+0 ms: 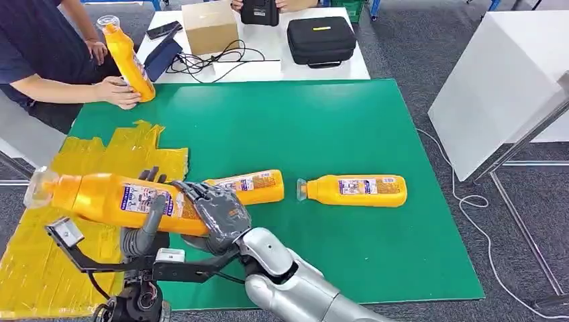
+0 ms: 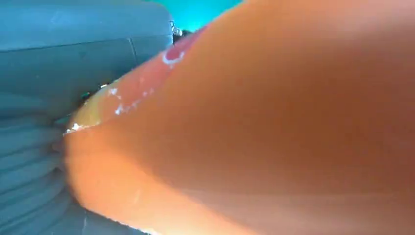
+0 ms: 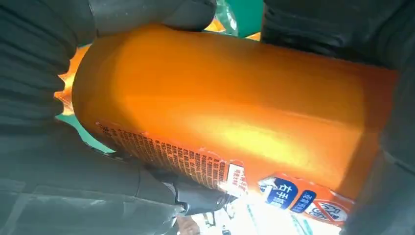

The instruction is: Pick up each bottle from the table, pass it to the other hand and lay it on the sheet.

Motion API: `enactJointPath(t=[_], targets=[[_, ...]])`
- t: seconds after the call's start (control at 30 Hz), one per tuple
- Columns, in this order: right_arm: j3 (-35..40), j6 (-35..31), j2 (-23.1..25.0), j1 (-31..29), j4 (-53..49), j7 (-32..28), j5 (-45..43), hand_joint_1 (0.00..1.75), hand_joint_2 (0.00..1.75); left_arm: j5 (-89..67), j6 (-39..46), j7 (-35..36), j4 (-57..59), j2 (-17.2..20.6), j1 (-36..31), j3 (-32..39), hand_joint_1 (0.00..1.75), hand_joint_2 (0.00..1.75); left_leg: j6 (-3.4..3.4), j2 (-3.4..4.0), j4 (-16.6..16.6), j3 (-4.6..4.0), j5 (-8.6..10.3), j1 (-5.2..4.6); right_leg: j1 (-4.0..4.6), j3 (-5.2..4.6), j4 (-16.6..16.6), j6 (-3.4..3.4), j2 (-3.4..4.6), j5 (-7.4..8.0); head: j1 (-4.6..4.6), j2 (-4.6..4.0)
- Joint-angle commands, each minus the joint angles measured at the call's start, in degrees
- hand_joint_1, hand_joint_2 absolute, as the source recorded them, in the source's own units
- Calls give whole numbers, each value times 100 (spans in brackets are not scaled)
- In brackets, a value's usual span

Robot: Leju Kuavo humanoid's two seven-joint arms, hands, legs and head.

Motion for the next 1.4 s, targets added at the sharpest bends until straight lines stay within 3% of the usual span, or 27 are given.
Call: enactJointPath(t=[0.03,0.47,0.5,0.53,0.57,0.73,0.93,1.0,1.07,1.17,1.3,1.4], targets=[[-116,77,-291,537,425,-219,264,175,175,-15,-19,-2,-31,-65,-595,-109,175,175,-15,-39,-13,27,0,9,9,39,-14,8,-49,-12,0,0],[-135,70,-269,550,508,-245,246,175,175,38,-2,41,-82,-85,-704,-50,175,175,-20,-46,-13,37,-3,12,13,48,-15,11,-61,-17,0,0],[-143,59,-298,577,374,-487,137,124,175,42,-1,47,-87,-82,-697,-35,175,175,-12,-33,-11,20,2,7,8,28,-13,7,-42,-9,-2,0],[-231,160,-322,562,260,-531,-17,0,175,45,0,54,-48,-75,-718,-29,175,175,-17,-42,-10,31,-3,12,13,42,-14,10,-55,-15,0,0],[-361,454,-389,601,53,-408,-254,0,0,48,3,54,-28,-66,-724,-8,175,175,-13,-37,-11,21,1,8,9,30,-13,8,-46,-10,-2,2],[-1144,540,-869,954,-1251,-446,-493,0,0,-429,282,-166,-239,-132,-519,604,175,175,-19,-44,-4,31,-9,14,14,47,-8,13,-60,-21,-2,0],[-2329,586,-1482,1983,-3276,-810,-771,0,0,-3109,1025,-581,-147,-231,-506,1970,175,175,-13,-26,-7,17,-6,8,6,29,-9,9,-35,-13,-2,0],[-2615,609,-1531,2196,-3498,-926,-759,0,0,-3759,1266,-835,84,-190,-566,2191,175,175,-20,-39,-9,32,-12,8,5,46,-5,13,-56,-25,-2,0],[-2863,693,-1508,2394,-3803,-983,-689,0,0,-5292,2290,-1062,469,-16,-765,2218,175,175,-18,-37,-12,31,-10,7,2,45,-8,12,-55,-21,-2,0],[-3134,812,-1535,2601,-4136,-1089,-788,0,0,-6878,3680,-828,1248,685,-821,1883,175,175,-20,-51,-12,29,-6,6,2,44,-7,10,-69,-20,0,0],[-3268,753,-1645,2724,-4245,-1249,-946,0,0,-7742,3764,-1319,1834,625,-907,2553,175,175,-10,-18,-20,22,-1,-3,-9,29,-13,5,-29,-6,-2,2],[-3281,708,-1649,2760,-4268,-1268,-974,0,0,-8759,3764,-1094,2230,611,-1058,2666,175,175,-19,-18,-12,30,-10,5,-1,41,-9,8,-36,-13,-2,0]])
